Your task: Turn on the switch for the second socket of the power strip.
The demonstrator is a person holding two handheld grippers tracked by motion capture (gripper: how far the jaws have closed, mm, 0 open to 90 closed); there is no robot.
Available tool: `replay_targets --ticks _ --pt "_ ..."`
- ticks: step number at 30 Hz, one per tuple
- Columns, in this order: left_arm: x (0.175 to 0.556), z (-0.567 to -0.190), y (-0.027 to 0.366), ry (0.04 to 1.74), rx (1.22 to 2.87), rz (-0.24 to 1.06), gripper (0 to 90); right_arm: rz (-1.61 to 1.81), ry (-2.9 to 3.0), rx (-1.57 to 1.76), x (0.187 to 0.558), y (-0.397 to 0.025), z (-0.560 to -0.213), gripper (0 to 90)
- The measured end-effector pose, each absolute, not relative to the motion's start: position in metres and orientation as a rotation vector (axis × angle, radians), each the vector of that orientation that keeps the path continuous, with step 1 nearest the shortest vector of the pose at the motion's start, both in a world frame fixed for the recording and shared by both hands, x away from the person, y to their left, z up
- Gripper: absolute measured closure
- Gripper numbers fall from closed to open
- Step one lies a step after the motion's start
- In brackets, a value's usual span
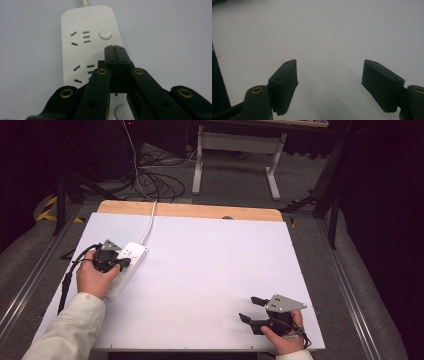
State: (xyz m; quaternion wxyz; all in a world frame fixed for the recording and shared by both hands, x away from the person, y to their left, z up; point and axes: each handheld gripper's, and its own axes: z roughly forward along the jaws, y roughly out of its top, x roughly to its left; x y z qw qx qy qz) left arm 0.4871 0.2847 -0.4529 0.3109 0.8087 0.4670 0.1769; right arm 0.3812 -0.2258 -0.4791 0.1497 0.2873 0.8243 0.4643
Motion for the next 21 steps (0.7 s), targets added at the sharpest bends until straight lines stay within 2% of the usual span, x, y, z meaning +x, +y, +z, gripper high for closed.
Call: replay_targets --ticks 10,12,14,21 --pt "0.4864 -0.4538 0.2822 1.226 2.150 0.489 90.0 1.333 2.370 0.824 0.3807 -0.2259 -0.4792 29.2" --pt "0.4862 -0.4537 0.2812 1.232 2.153 0.504 90.0 1.335 2.368 0.826 0.3808 -0.2258 -0.4793 29.2" --pt "0.4847 -0.4534 0.2801 1.242 2.187 0.574 90.0 1.331 2.370 0.825 0.3809 -0.2255 -0.4794 29.2" --pt "0.4838 -0.4542 0.2801 1.231 2.187 0.581 90.0 1.327 2.376 0.824 0.3807 -0.2245 -0.4797 29.2"
